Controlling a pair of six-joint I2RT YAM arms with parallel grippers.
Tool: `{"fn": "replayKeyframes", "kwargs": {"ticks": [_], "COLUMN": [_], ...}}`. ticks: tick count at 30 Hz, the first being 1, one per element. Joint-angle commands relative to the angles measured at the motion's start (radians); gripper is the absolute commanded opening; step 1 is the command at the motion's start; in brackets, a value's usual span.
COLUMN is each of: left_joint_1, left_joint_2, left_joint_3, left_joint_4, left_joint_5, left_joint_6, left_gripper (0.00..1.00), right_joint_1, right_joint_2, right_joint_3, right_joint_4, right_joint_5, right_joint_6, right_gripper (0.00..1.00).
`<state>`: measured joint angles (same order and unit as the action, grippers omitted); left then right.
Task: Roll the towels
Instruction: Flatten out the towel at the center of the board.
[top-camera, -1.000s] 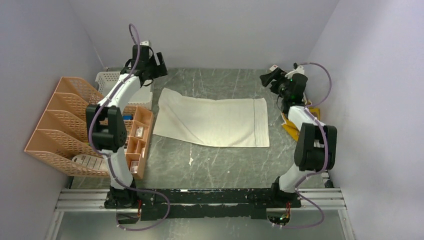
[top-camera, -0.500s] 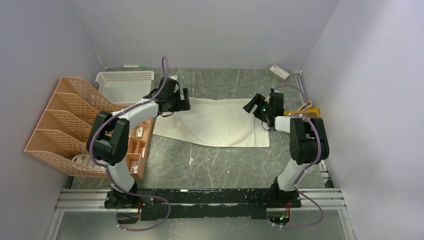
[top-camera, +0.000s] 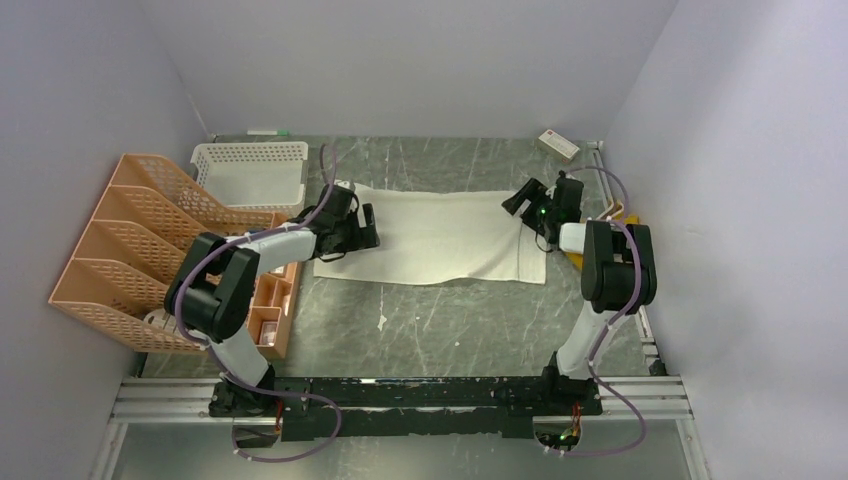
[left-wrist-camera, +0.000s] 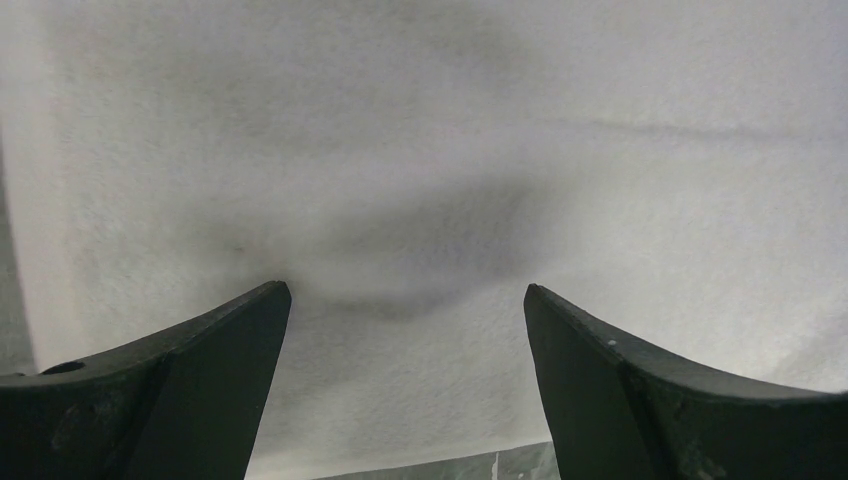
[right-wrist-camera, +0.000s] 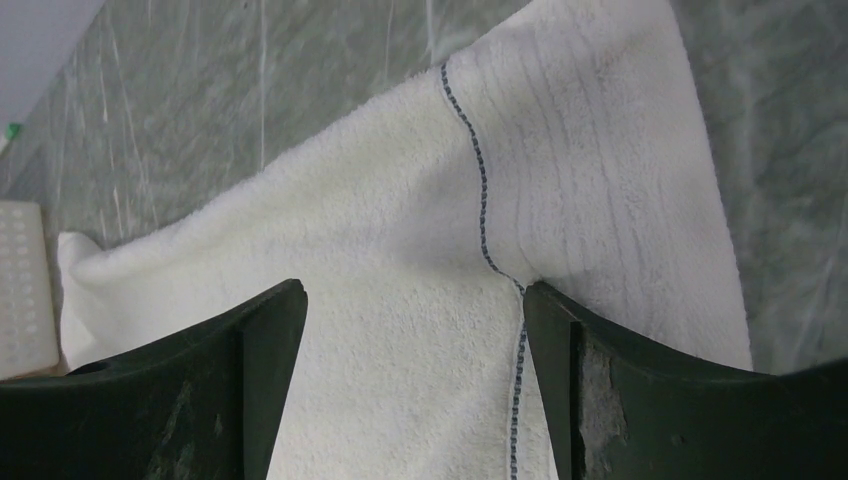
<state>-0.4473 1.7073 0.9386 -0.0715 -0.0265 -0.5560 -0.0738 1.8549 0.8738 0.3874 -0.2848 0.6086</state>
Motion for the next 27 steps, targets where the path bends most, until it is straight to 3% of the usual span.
{"fn": "replayKeyframes", "kwargs": {"ticks": [1, 6, 10, 18, 22, 27], "left_joint_1": [-0.008, -0.008, -0.008, -0.008, -0.008, -0.007], "left_joint_2": [0.0, -0.009, -0.021, -0.106, -0.136, -0.151], "left_joint_3": [0.006, 0.033, 0.05, 0.009, -0.002, 0.005], "left_joint_4": [0.053, 0.034, 0.015, -0.005, -0.018, -0.032], "left_joint_5": [-0.036, -0.052, -0.057, -0.063, -0.067, -0.084], "left_joint_6": [-0.019, -0.011, -0.011, -0.013, -0.01, 0.007], "left_gripper": [0.99, 0.99, 0.99, 0.99, 0.99, 0.99], "right_joint_1": [-0.02, -0.01, 0.054, 0.085, 0.08, 0.023], "right_joint_2": [0.073, 0.005, -0.12, -0.421, -0.46, -0.447], "right_joint_3": [0.077, 0.107, 0.103, -0.185, -0.253, -0.322], "right_joint_4": [-0.104, -0.087, -0.114, -0.172, -0.238, -0.232], "right_joint_5": [0.045, -0.036, 0.0, 0.235, 0.297, 0.236], "right_joint_6": [-0.066, -0.115, -0.126, 0.013, 0.013, 0.034], "right_gripper": [0.81, 0.81, 0.81, 0.81, 0.83, 0.83]}}
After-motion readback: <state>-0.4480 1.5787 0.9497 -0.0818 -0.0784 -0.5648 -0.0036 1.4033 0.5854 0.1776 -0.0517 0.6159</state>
